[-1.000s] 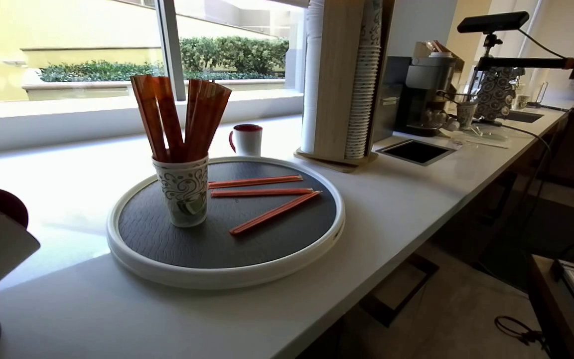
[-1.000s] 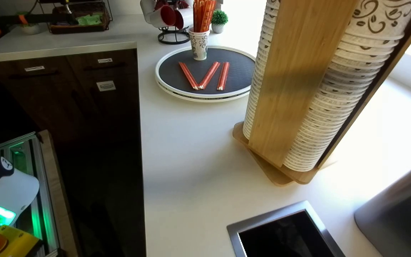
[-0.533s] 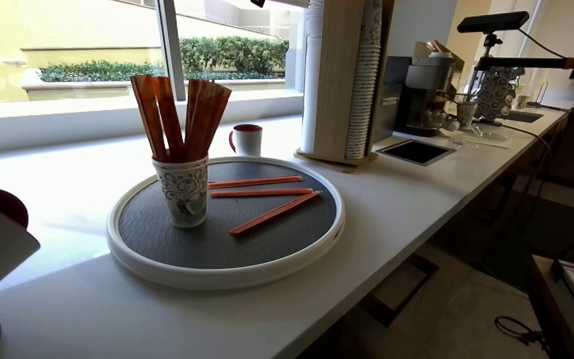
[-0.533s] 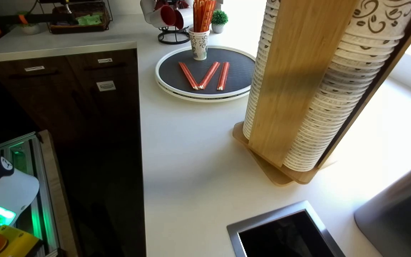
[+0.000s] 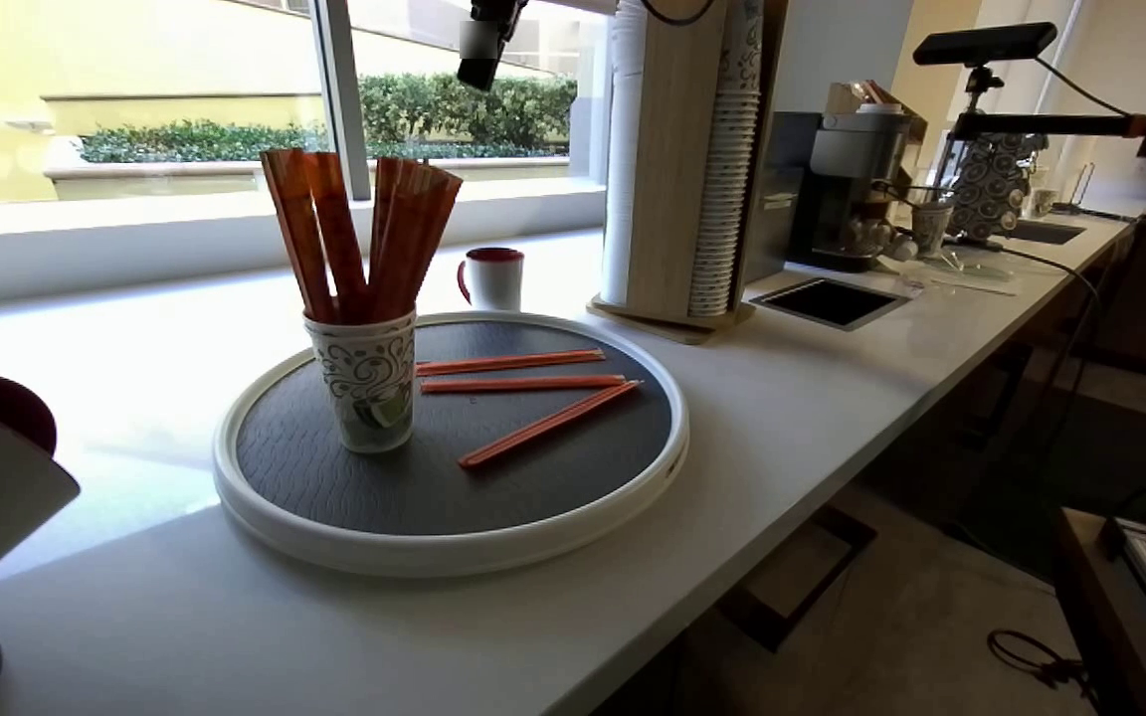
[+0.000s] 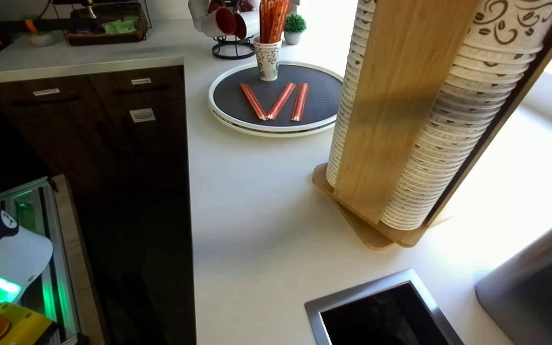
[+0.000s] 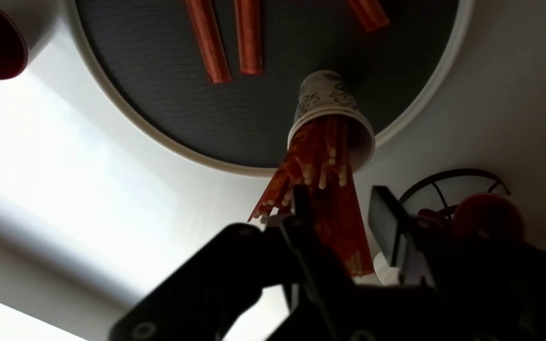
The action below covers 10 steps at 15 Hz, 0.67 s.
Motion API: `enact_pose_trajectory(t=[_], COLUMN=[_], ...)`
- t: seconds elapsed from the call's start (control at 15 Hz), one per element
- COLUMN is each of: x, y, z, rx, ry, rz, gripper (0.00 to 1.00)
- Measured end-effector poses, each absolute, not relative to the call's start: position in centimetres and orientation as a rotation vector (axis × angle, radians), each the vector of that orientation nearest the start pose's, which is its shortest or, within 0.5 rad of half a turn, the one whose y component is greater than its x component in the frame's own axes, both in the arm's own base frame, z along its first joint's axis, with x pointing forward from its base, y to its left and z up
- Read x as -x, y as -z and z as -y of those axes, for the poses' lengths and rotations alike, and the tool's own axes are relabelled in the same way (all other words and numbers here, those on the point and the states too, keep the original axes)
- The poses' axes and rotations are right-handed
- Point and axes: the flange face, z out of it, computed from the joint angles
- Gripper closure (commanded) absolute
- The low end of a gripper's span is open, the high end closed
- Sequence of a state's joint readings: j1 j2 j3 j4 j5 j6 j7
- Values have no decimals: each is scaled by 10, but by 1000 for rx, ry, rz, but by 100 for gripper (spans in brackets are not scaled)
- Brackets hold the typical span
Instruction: Put the open packet and wooden stirrer in the trash chute.
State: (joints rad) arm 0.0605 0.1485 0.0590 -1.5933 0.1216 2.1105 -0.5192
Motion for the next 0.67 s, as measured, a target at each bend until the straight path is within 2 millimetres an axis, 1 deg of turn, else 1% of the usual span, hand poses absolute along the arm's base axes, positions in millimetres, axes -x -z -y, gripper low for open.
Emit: enact_pose_trajectory(t=[0.07,0.13,0.2,0.27,0.33,0.53,0.6,0.67], x=[-640,-643,-646,-649,-651,-657,-659,-661], y=[-579,-576,-573,-570,-568,-561,-559,-557], z=[-81,-82,-83,-85,-86,-88,-89,-89], rx=[2901,2897,2893,2890,2886,2877,2875,2873], ry=[588,586,582,578,576,565,563,560], rz=[895,901,905,909,911,914,914,914], gripper=[81,77,75,77,75,80,89,91])
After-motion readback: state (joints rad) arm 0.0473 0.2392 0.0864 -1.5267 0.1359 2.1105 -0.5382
